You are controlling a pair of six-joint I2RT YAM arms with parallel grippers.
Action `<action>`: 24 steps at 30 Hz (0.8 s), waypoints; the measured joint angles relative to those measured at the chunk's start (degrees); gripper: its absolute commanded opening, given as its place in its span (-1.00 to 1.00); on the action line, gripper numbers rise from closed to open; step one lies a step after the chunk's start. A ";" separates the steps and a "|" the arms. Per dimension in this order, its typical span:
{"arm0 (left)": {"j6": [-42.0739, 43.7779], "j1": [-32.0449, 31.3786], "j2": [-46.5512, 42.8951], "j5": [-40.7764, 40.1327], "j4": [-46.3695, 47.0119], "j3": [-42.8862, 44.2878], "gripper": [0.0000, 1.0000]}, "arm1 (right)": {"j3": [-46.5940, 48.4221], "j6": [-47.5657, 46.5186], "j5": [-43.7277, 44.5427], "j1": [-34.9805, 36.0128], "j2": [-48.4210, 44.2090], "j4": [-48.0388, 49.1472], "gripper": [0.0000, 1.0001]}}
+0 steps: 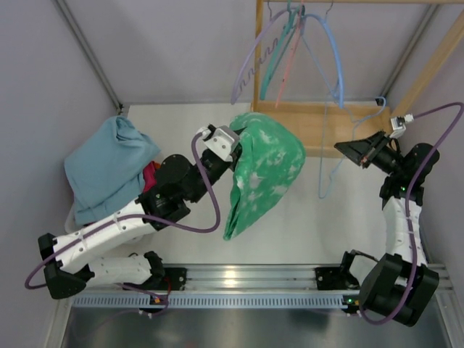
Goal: Remove the trousers from the hanger
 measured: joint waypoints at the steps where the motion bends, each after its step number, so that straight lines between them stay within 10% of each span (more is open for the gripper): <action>1: -1.05 0.79 -0.87 0.55 -0.94 0.00 -1.00 | 0.55 -0.66 0.20 0.00 0.20 -0.42 -1.00; 24: -31.28 46.10 -13.44 10.82 -27.61 8.24 -1.00 | 6.25 -7.39 2.80 1.22 4.31 -8.92 -1.00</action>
